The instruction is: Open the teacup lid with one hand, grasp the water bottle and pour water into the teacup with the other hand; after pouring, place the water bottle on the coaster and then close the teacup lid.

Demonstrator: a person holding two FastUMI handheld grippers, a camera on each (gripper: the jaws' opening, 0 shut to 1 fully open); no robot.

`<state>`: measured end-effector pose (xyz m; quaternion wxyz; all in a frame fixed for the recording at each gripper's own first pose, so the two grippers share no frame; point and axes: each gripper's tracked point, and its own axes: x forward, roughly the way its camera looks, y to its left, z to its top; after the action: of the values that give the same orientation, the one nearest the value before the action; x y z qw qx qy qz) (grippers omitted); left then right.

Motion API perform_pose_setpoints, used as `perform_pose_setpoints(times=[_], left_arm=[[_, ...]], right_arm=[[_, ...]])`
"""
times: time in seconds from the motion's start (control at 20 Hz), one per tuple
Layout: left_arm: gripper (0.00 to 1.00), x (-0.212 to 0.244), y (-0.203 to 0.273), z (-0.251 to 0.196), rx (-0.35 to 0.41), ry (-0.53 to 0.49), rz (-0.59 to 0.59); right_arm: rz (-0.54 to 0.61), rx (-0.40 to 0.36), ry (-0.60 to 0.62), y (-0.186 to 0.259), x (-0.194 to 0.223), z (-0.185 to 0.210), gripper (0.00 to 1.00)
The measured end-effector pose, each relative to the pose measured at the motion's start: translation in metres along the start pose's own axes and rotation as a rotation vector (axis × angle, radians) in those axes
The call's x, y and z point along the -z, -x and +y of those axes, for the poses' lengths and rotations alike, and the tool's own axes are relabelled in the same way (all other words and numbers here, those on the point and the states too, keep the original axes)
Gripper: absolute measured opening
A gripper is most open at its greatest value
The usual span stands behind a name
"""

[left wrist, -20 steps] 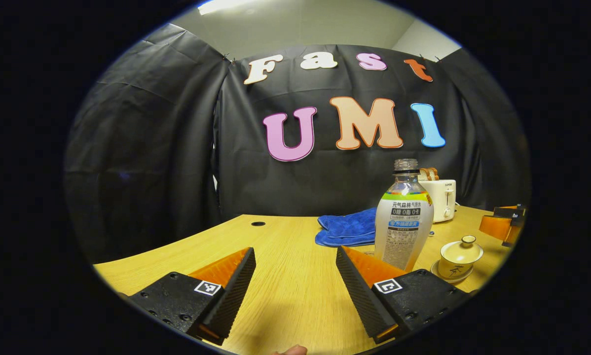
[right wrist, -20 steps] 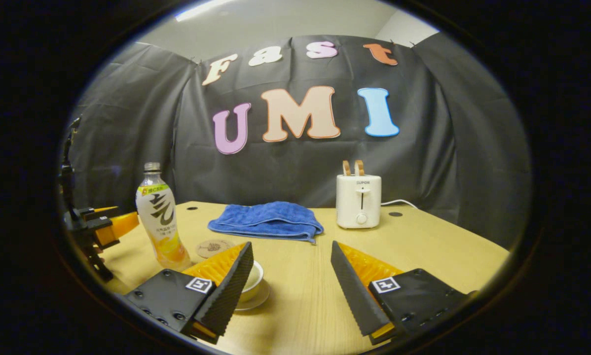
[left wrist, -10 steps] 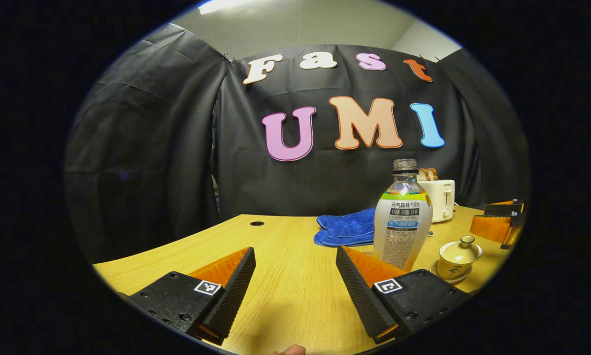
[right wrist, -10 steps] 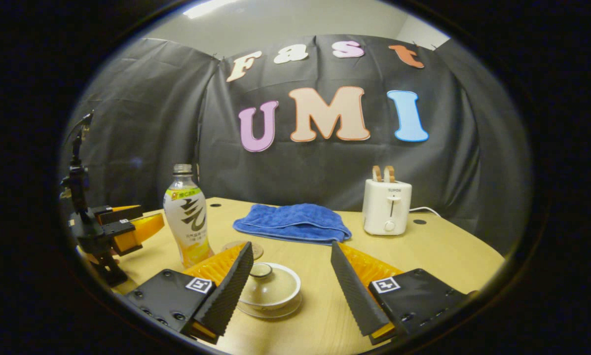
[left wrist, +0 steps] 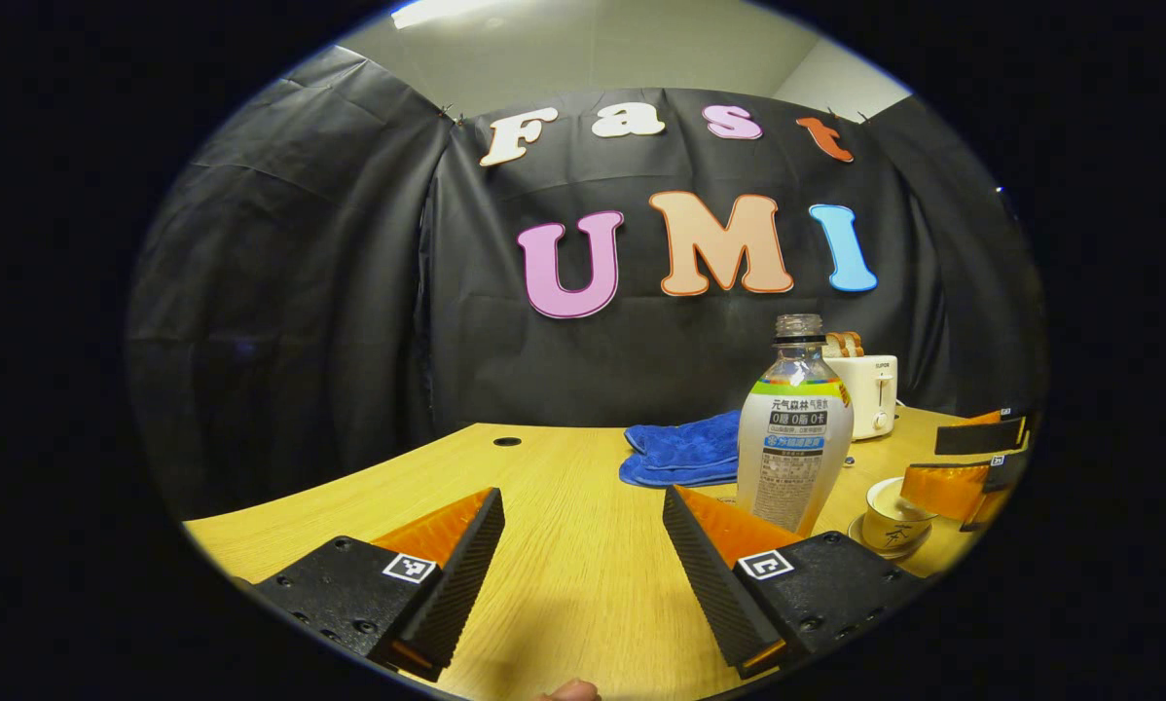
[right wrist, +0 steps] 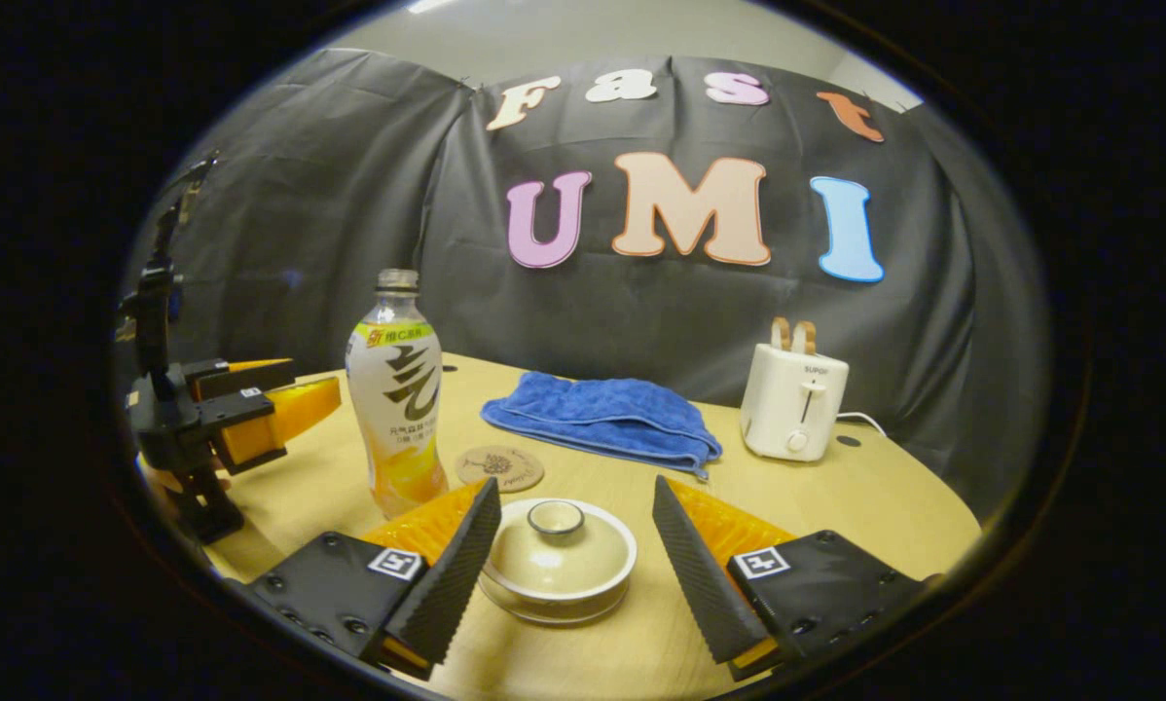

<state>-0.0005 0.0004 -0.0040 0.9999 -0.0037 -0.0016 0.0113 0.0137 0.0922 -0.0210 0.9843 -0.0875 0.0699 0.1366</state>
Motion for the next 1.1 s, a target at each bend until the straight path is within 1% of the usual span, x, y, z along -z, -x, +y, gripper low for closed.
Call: perform_pose_setpoints(times=[0.3,0.35,0.5,0.7,0.75,0.8,0.85,0.9,0.95,1.0,1.05,1.1], left_arm=[[0.96,-0.001,0.001,-0.001,-0.001,0.0,0.001],[0.96,0.0,0.001,0.0,-0.001,0.0,0.001],[0.96,-0.001,0.001,0.0,-0.001,0.0,0.001],[0.96,0.0,0.0,0.0,-0.001,0.001,0.002],[0.96,-0.001,-0.001,0.0,0.0,0.001,0.001],[0.96,-0.001,-0.001,0.0,0.0,0.001,0.002],[0.96,0.0,-0.001,0.001,0.0,0.0,0.001],[0.96,-0.001,0.0,0.0,0.0,0.001,0.001],[0.96,0.001,-0.001,0.001,-0.001,0.0,0.001],[0.96,0.0,-0.001,0.001,-0.002,0.001,0.001],[0.96,0.0,-0.002,0.001,-0.004,0.0,0.002],[0.96,0.0,-0.002,0.001,-0.003,0.0,0.001]], right_arm=[[0.026,-0.01,0.024,-0.001,0.006,0.006,0.8],[0.026,-0.02,0.036,-0.001,0.006,0.009,0.72],[0.014,-0.014,0.079,-0.003,0.006,0.011,0.48],[0.018,-0.009,0.11,-0.004,0.006,0.012,0.42],[0.021,-0.009,0.112,-0.005,0.006,0.012,0.42],[0.021,-0.02,0.115,-0.008,0.009,0.015,0.5],[0.014,-0.015,0.114,-0.011,0.009,0.013,0.43],[0.015,-0.011,0.125,-0.005,0.006,0.013,0.36],[0.013,-0.01,0.125,-0.005,0.006,0.014,0.34],[0.009,-0.008,0.121,-0.004,0.006,0.014,0.34],[0.008,-0.01,0.113,-0.004,0.005,0.014,0.29],[0.01,-0.013,0.095,-0.006,0.006,0.014,0.29]])
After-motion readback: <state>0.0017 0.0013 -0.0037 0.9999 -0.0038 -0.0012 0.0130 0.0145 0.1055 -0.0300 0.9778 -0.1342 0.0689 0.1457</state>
